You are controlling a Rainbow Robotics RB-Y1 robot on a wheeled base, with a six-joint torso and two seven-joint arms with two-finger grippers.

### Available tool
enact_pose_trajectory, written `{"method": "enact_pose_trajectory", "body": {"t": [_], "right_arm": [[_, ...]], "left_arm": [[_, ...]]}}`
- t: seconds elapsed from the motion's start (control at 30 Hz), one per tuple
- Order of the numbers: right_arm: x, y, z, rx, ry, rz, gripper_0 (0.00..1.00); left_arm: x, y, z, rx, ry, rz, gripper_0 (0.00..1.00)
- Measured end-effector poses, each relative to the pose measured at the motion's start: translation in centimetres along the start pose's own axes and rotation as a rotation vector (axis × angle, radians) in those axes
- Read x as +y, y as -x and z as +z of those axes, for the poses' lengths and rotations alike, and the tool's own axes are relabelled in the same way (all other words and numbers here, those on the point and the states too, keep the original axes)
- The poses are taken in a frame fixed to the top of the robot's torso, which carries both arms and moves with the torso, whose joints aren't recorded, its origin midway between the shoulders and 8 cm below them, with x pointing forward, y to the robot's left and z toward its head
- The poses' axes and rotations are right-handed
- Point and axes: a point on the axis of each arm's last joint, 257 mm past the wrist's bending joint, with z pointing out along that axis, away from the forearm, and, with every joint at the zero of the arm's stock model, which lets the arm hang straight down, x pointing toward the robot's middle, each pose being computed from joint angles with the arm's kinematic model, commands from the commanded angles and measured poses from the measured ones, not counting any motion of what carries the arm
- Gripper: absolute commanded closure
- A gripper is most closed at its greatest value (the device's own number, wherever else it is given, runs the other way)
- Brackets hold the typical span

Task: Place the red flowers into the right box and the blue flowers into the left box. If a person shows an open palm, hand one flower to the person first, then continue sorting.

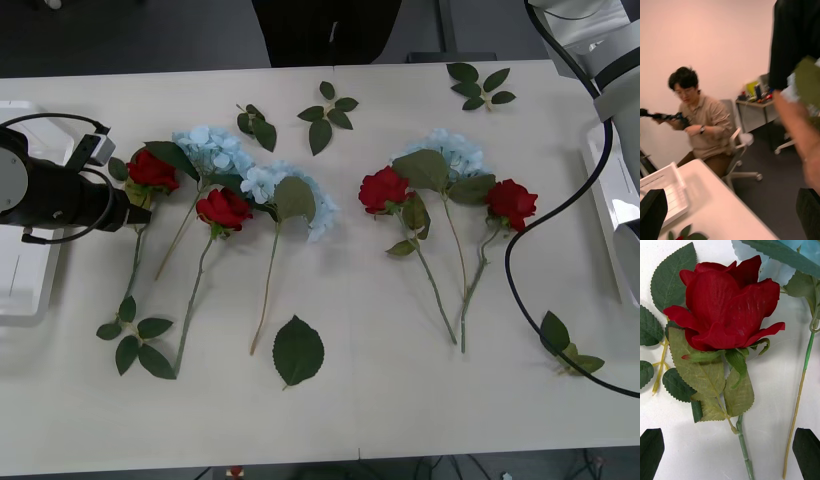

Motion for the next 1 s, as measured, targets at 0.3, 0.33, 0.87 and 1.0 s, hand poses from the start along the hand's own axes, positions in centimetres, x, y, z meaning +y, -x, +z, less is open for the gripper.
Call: {"method": "enact_pose_trajectory", "body": {"t": [0.3,0.33,0.87,1.0], "right_arm": [[-0.4,-15.5,-4.7,0.53,-0.129,0.395,0.0],[-0.6,-17.2,-5.9,0.6,-0.151,0.391,0.0],[-2.2,-26.7,-27.8,1.074,-0.794,0.835,0.0],[-3.1,-28.9,-31.2,1.05,-0.994,0.92,0.0]], "left_arm": [[0.0,0.0,0.0,0.0,0.0,0.0,0.0],[0.0,0.0,0.0,0.0,0.0,0.0,0.0],[0.0,-0.1,0.0,0.001,0.001,-0.001,0.0],[0.0,-0.1,0.0,0.001,0.001,0.0,0.0]]}}
